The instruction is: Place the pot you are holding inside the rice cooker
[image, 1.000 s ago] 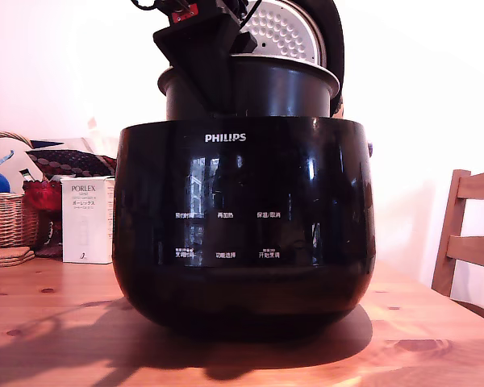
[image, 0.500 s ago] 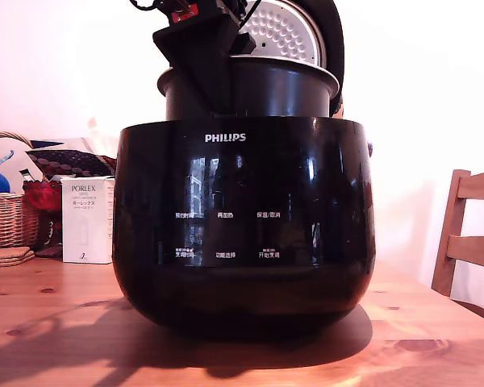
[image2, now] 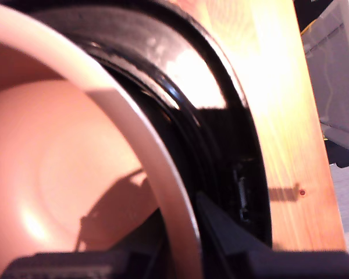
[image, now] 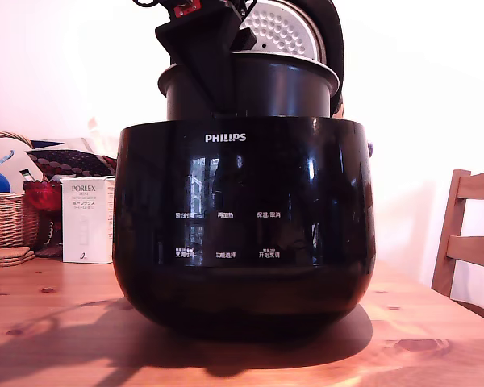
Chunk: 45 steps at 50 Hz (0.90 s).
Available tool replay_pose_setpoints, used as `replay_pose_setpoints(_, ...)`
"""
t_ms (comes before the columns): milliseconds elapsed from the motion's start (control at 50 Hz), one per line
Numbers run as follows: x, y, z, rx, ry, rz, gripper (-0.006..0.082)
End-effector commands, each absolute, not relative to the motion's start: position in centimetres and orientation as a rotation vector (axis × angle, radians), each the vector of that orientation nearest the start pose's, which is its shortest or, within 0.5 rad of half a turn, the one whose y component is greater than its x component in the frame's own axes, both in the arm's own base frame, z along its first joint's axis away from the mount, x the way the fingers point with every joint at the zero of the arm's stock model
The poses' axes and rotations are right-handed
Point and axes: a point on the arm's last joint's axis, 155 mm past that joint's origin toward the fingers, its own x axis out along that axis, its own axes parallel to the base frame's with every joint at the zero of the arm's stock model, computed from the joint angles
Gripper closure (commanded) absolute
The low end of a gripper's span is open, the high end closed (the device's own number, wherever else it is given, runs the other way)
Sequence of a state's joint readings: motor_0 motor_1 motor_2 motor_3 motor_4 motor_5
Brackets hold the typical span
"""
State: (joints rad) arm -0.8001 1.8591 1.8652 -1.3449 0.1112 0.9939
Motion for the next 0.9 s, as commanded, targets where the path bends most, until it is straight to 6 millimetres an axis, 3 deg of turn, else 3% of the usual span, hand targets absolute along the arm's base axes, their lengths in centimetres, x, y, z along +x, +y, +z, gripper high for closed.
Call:
replay_pose_setpoints(0, 28.27, -30.03, 20.22, 1.219, 0.745, -1.318, 0.0689)
replay_pose_setpoints(880, 28.12, -30.08, 20.21, 1.199, 0.757, -1.316, 0.0652)
